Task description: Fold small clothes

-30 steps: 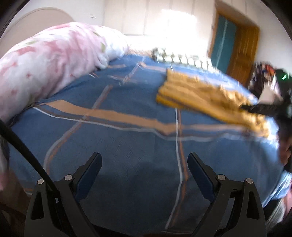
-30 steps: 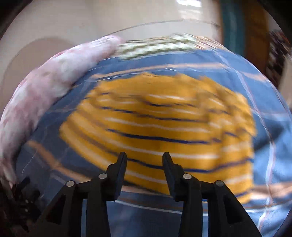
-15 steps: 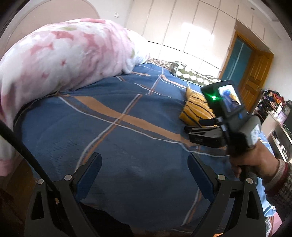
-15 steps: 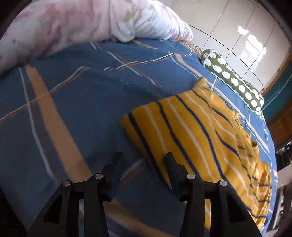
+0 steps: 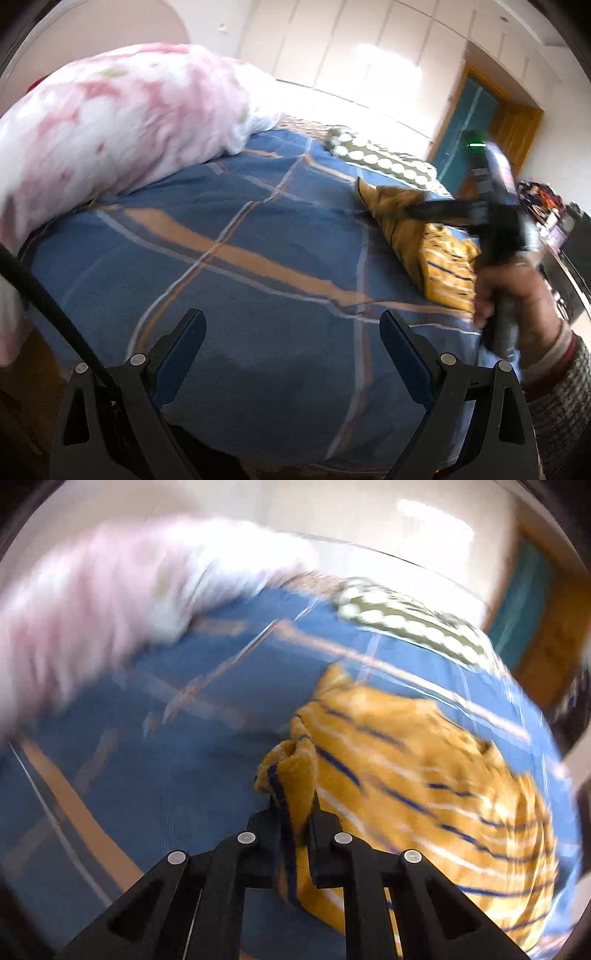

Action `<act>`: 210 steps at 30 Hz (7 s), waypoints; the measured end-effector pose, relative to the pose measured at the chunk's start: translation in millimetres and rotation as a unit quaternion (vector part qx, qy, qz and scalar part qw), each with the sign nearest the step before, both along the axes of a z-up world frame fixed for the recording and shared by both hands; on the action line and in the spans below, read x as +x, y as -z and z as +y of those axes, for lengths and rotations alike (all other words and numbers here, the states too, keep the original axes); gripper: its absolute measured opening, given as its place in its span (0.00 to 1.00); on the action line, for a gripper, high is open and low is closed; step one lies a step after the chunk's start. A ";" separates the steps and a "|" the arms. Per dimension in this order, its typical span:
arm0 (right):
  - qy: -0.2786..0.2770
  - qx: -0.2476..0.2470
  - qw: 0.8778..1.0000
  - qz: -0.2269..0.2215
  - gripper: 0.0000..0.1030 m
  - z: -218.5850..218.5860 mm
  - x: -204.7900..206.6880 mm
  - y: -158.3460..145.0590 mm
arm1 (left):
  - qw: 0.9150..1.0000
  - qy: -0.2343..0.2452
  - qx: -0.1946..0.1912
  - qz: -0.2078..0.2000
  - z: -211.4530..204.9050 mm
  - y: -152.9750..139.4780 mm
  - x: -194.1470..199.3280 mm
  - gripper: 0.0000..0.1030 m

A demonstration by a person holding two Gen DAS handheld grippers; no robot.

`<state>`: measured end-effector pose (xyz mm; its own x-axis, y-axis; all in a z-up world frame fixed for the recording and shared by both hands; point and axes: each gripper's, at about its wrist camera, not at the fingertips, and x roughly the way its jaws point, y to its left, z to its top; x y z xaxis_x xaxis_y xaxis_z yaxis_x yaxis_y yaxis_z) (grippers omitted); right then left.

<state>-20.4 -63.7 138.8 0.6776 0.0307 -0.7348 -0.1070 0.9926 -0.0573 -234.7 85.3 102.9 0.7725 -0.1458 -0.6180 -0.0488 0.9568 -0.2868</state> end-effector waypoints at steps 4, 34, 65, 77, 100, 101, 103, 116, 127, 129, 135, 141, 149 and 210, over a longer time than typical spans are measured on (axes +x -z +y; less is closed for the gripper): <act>0.101 0.117 0.987 -0.034 0.08 -135.4 -41.5 -43.9 | 0.999 0.032 0.012 -0.014 -30.2 -14.4 7.6 0.91; 0.215 0.203 0.948 -0.114 0.35 -283.7 -199.4 -11.2 | 0.989 0.131 0.048 0.050 -140.0 10.5 36.8 0.91; 0.244 -0.024 0.965 -0.096 0.60 -275.6 -255.6 -28.6 | 0.982 0.091 0.154 -0.066 -170.8 -45.7 -6.5 0.94; 0.242 -0.002 0.966 -0.088 0.65 -263.5 -264.4 -17.9 | 0.964 0.093 0.169 -0.183 -225.3 -90.5 -17.9 1.00; 0.185 -0.048 0.981 0.011 0.65 -204.2 -233.0 42.6 | 0.986 0.092 0.131 0.041 -202.2 2.1 -2.4 1.00; 0.184 -0.050 0.982 0.012 0.65 -203.6 -233.1 43.1 | 0.986 0.092 0.132 0.043 -202.3 2.9 -1.9 1.00; 0.183 -0.051 0.982 0.011 0.65 -202.1 -233.4 43.3 | 0.986 0.091 0.134 0.047 -202.6 4.7 -0.3 1.00; 0.202 -0.048 0.978 0.028 0.66 -210.9 -231.2 49.6 | 0.984 0.087 0.142 0.065 -202.3 12.0 3.5 1.00; 0.202 -0.052 0.978 0.032 0.67 -213.0 -229.5 51.2 | 0.981 0.094 0.147 0.080 -203.8 19.4 6.0 1.00; 0.202 -0.053 0.978 0.032 0.67 -212.8 -229.5 51.3 | 0.981 0.096 0.150 0.081 -204.9 20.7 6.3 1.00; 0.202 -0.052 0.977 0.032 0.67 -212.5 -229.1 51.8 | 0.980 0.101 0.150 0.088 -205.8 23.6 7.0 1.00; 0.202 -0.054 0.977 0.033 0.68 -212.1 -229.0 53.0 | 0.979 0.105 0.150 0.093 -206.9 25.7 7.7 1.00; 0.202 -0.054 0.977 0.032 0.68 -211.8 -229.4 54.4 | 0.978 0.110 0.149 0.097 -207.7 26.7 6.6 1.00; 0.195 -0.122 0.973 0.033 0.80 -197.2 -228.5 62.9 | 0.975 0.116 0.150 0.114 -209.6 34.9 6.6 1.00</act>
<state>-249.0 -260.9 75.9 0.5539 -0.4004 -0.7300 0.2637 0.9160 -0.3023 -228.1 -124.3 68.0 0.5772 -0.0866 -0.8120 0.1491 0.9888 0.0005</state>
